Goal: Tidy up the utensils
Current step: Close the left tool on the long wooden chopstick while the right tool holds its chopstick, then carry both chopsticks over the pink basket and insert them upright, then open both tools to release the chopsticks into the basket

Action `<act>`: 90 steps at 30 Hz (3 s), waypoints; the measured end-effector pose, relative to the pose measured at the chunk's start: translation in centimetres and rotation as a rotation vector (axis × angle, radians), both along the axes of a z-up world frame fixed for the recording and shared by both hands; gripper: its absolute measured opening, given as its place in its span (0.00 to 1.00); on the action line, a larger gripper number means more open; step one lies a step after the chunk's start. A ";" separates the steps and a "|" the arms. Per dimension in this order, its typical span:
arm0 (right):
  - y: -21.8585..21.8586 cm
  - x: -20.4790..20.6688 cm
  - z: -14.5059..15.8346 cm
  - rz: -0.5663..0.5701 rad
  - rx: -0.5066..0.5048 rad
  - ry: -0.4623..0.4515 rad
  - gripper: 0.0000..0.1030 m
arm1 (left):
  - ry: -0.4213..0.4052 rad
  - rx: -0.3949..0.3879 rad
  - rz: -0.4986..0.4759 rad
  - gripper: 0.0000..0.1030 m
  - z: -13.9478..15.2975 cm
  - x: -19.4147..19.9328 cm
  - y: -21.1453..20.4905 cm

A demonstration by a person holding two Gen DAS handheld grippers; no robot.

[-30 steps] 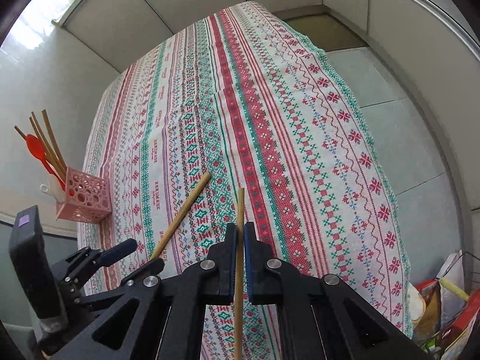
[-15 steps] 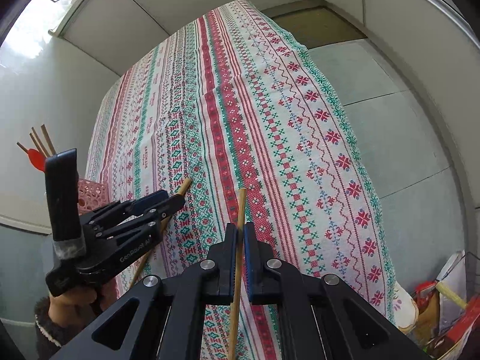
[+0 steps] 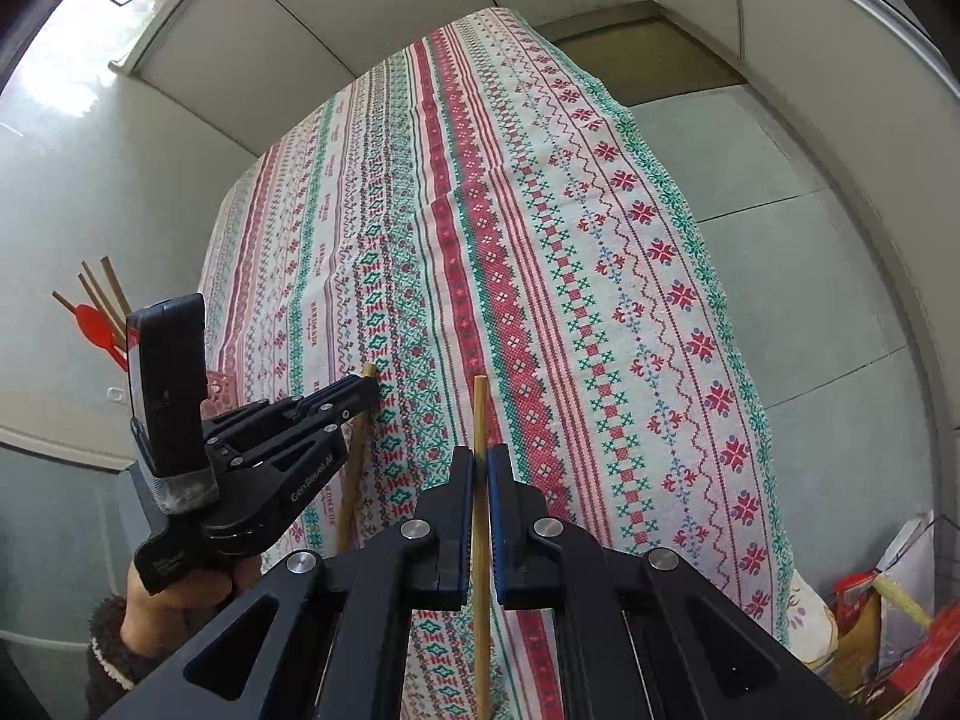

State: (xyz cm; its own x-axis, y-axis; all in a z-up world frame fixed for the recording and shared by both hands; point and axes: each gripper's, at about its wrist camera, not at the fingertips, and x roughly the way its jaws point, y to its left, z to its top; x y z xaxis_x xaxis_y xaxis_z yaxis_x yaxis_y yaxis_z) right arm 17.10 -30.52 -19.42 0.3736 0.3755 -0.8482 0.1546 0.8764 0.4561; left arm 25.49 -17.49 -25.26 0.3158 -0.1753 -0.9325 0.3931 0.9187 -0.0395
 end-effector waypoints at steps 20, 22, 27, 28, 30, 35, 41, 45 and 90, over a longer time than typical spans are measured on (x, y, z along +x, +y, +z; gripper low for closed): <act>5.2 -4.1 7.9 0.033 0.041 -0.236 0.05 | -0.325 -0.107 0.017 0.07 12.9 -10.6 6.1; 5.9 -4.4 8.7 0.045 0.031 -0.263 0.05 | -0.356 -0.121 0.034 0.07 14.0 -11.5 7.1; 7.1 -4.8 10.4 0.064 0.026 -0.313 0.05 | -0.422 -0.155 0.066 0.07 16.8 -13.0 9.5; 7.3 -4.9 10.7 0.067 0.027 -0.323 0.05 | -0.438 -0.160 0.072 0.07 17.3 -13.3 9.9; 7.6 -4.9 11.4 0.066 0.041 -0.344 0.05 | -0.470 -0.171 0.085 0.07 18.4 -13.8 10.8; 8.5 -4.7 13.3 0.061 0.083 -0.411 0.05 | -0.564 -0.196 0.109 0.07 21.6 -15.2 12.6; 9.6 -4.1 15.4 0.055 0.139 -0.472 0.05 | -0.706 -0.212 0.157 0.07 25.7 -17.0 14.9; 10.5 -3.6 16.3 0.054 0.174 -0.495 0.05 | -0.774 -0.190 0.191 0.07 27.7 -17.0 16.4; 18.0 3.2 15.3 0.158 0.163 -0.577 0.17 | -0.551 -0.237 0.329 0.43 20.4 -4.4 21.7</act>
